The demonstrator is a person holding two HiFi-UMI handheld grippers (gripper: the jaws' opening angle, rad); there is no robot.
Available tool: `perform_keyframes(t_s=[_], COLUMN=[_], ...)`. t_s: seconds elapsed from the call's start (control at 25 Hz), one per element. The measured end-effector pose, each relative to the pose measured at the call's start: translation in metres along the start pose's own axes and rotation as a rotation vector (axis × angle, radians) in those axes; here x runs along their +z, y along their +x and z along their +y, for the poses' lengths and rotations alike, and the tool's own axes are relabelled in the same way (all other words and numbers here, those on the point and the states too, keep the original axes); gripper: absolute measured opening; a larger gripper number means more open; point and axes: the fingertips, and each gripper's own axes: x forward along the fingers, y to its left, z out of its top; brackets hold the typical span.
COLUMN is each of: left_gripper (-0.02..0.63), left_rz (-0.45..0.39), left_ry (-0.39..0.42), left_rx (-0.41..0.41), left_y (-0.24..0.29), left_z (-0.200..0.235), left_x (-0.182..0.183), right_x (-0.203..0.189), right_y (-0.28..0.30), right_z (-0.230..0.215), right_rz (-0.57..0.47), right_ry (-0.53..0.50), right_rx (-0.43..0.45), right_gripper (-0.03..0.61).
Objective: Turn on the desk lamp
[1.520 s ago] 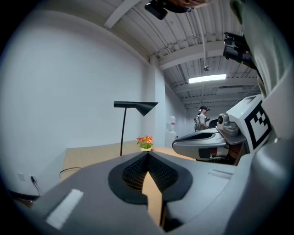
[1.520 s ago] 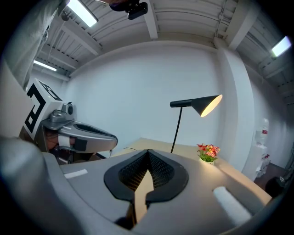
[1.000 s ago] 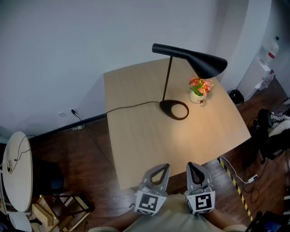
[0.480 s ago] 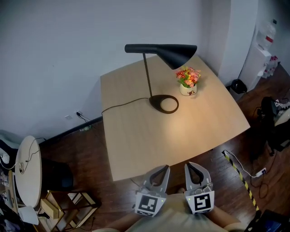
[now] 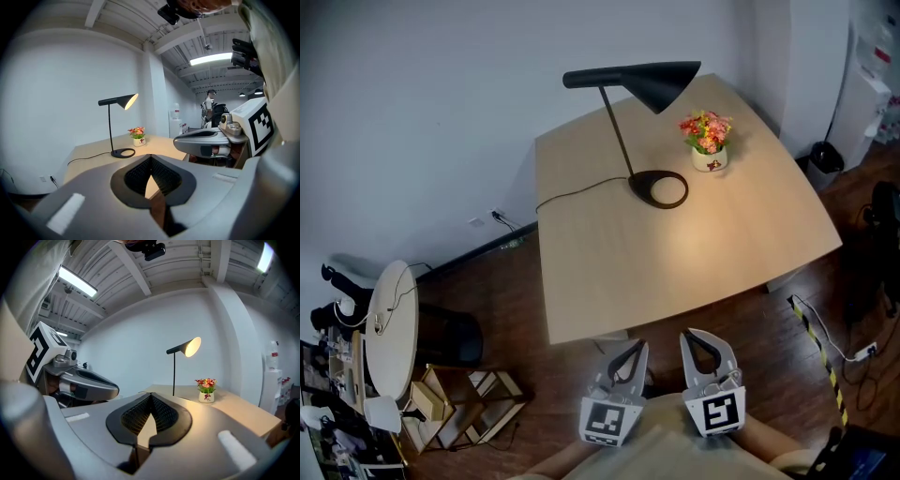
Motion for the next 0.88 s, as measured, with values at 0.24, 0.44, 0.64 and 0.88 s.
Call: perform_keyframes(t_s=[0.24,0.44,0.64,0.88], left_gripper=[-0.002,-0.002,-0.002,-0.002], left_rz=[-0.032,-0.040,-0.052,-0.074], left_ry=[-0.023,-0.043,-0.059,-0.057], left_rx=[-0.029,-0.036,-0.068,-0.098], left_y=[-0.001,-0.009,-0.016,-0.023], left_z=[0.000,0.016,0.030,0.039], left_x=[0.001,-0.008,-0.012,-0.012], right_x=[0.000,-0.001,-0.001,-0.002], right_y=[-0.004,-0.003,0.005,0.010], right_z=[0.000,0.012,0.030,0.049], right_rz=[0.013,0.041,0.077,0.108], right_ry=[-0.033,-0.044,-0.100,-0.136], right_rx=[-0.033,-0.071,-0.077,-0.073], right_gripper=[-0.002,-0.002,-0.002,-0.003])
